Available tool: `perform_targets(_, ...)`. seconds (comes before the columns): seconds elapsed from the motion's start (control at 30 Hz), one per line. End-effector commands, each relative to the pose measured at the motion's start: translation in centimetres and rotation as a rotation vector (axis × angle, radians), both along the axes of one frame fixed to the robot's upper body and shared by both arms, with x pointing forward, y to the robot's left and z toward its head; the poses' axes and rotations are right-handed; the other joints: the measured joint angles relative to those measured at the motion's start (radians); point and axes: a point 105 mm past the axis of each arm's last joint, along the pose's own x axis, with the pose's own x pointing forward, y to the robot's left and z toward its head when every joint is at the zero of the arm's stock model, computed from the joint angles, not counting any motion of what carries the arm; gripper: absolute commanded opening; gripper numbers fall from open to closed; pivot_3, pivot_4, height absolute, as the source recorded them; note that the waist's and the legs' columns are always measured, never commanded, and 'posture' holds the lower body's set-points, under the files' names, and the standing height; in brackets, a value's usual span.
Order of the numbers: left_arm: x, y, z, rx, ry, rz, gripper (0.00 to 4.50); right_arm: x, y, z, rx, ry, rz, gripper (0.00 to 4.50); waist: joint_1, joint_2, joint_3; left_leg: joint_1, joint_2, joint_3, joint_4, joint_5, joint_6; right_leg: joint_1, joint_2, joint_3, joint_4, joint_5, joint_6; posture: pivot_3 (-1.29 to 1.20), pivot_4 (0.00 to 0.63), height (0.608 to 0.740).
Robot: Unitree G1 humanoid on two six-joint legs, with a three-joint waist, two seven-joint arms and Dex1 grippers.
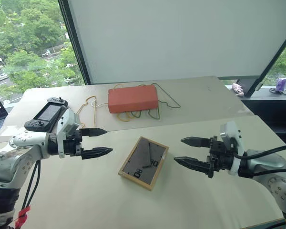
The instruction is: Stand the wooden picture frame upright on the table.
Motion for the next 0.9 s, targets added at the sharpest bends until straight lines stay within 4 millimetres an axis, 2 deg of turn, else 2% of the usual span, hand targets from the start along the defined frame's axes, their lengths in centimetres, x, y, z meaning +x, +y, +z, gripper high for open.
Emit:
perform_targets(0.03,-0.2,-0.4,0.4,0.009,-0.033,-0.007,4.46,0.0,0.2,0.9,-0.001,-0.048,0.016,4.25,0.000,0.000,0.000,0.000,0.000,0.000,0.000,0.000,0.000,0.000,0.000,0.000,0.000,0.000,0.000,0.00,0.150,0.740)
perform_targets(0.17,0.0,-0.4,0.3,-0.011,-0.029,0.005,4.50,-0.1,0.2,0.7,-0.001,-0.041,0.015,3.10,0.002,0.000,0.000,0.000,0.000,0.000,0.000,0.000,0.000,0.000,0.000,0.000,0.000,0.000,0.000,0.00,0.150,0.740)
perform_targets(0.2,0.1,-0.3,0.3,-0.017,-0.028,0.012,4.50,0.0,0.1,0.7,-0.002,-0.041,0.011,2.59,0.002,0.000,0.000,0.000,0.000,0.000,0.000,0.000,0.000,0.000,0.000,0.000,0.000,0.000,0.000,0.00,0.150,0.740)
perform_targets(0.23,0.2,-0.2,0.4,-0.027,-0.026,0.020,4.50,0.0,0.1,0.6,-0.004,-0.040,0.010,2.31,0.002,0.000,0.000,0.000,0.000,0.000,0.000,0.000,0.000,0.000,0.000,0.000,0.000,0.000,0.000,0.00,0.150,0.740)
perform_targets(0.27,0.1,-0.2,0.4,-0.034,-0.020,0.016,4.01,-0.1,0.2,0.6,-0.006,-0.038,0.012,2.08,0.002,0.000,0.000,0.000,0.000,0.000,0.000,0.000,0.000,0.000,0.000,0.000,0.000,0.000,0.000,0.00,0.150,0.740)
perform_targets(0.3,0.2,-0.2,0.4,-0.038,-0.019,0.017,3.84,-0.1,0.3,0.5,-0.007,-0.036,0.015,1.68,0.002,0.000,0.000,0.000,0.000,0.000,0.000,0.000,0.000,0.000,0.000,0.000,0.000,0.000,0.000,0.00,0.150,0.740)
perform_targets(0.47,0.1,-0.2,0.4,-0.039,-0.022,0.001,1.94,-0.4,0.4,0.2,-0.022,-0.025,0.022,0.01,0.002,0.000,0.000,0.000,0.000,0.000,0.000,0.000,0.000,0.000,0.000,0.000,0.000,0.000,0.000,0.00,0.150,0.740)
perform_targets(0.53,0.4,-0.1,-0.3,-0.010,-0.013,0.006,1.27,-0.3,0.4,-0.4,-0.055,-0.012,0.016,0.00,0.002,0.000,0.000,0.000,0.000,0.000,0.000,0.000,0.000,0.000,0.000,0.000,0.000,0.000,0.000,0.00,0.150,0.740)
perform_targets(0.63,1.8,0.6,-2.8,0.111,-0.001,0.052,0.06,0.1,0.4,-1.8,-0.136,0.015,-0.009,0.00,0.003,0.000,0.000,0.000,0.000,0.000,0.000,0.000,0.000,0.000,0.000,0.000,0.000,0.000,0.000,0.00,0.150,0.740)
perform_targets(0.73,3.8,0.7,-7.4,0.267,0.028,0.095,0.06,1.2,0.0,-5.6,-0.321,0.095,-0.118,0.00,0.004,0.000,0.000,0.001,-0.001,0.000,0.000,0.000,0.000,0.001,0.000,0.000,0.000,0.000,0.000,0.00,0.150,0.740)
perform_targets(0.9,5.5,-1.1,-10.3,0.354,-0.011,0.049,0.06,1.5,0.5,-8.5,-0.411,0.181,-0.175,0.00,0.006,-0.001,0.000,-0.003,-0.002,0.000,0.002,0.000,0.000,-0.001,-0.001,-0.001,0.000,0.000,0.001,0.00,0.150,0.740)
